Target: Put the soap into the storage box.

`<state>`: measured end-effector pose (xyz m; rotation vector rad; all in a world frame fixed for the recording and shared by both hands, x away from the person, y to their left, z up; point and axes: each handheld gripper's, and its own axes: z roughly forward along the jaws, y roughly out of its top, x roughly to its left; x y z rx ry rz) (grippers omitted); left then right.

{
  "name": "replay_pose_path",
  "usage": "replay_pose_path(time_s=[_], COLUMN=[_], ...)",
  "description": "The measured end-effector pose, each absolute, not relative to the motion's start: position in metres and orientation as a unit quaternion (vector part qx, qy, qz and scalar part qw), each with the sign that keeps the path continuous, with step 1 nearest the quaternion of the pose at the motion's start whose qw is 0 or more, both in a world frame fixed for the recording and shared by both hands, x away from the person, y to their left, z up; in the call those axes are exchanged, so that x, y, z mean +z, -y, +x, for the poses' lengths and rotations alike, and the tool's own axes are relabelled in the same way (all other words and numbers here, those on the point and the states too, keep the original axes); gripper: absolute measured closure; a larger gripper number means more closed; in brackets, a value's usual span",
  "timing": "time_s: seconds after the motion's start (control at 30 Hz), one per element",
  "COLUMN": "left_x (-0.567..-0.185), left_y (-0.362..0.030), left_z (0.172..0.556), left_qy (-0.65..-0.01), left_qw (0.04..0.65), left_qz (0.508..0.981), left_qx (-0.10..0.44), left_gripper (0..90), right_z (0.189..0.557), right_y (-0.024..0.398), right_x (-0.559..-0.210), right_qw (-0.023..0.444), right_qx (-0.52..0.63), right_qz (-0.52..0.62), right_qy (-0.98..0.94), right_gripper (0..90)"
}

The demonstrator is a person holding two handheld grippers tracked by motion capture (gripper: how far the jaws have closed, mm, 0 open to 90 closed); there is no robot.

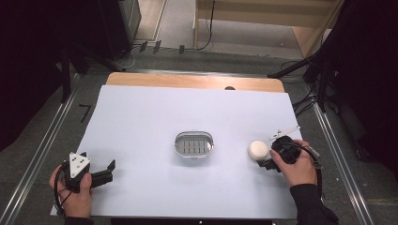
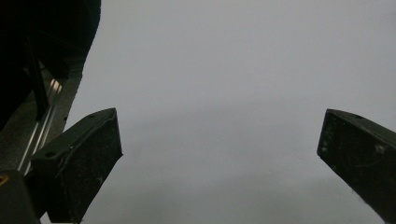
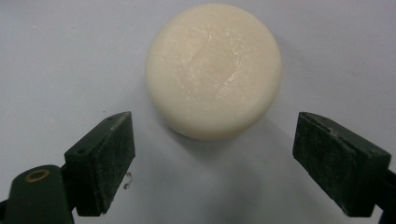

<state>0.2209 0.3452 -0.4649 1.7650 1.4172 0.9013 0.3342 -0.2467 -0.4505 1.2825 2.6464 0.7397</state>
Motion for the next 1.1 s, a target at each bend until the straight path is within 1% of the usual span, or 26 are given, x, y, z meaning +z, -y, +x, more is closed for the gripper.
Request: replay_pose_path(time_s=[0.57,1.1], left_x=[-0.465,-0.465], left_y=[-0.345,-0.345], left_z=[0.221,0.221], left_qy=[-0.546,-0.545], left_qw=[0.346,0.345], left_qz=[0.68,0.681], left_qx=[0.347,0.347], left_gripper=[0.2,0.2], right_z=[0.345,0.35], right_y=[0.232,0.225], right_x=[-0.457,-0.459], right_qw=[0.05,0.062], right_qx=[0.239,0.241], right_qz=[0.429,0.447], right_qy=[-0.87,-0.859], right_gripper=[14.9,23.4])
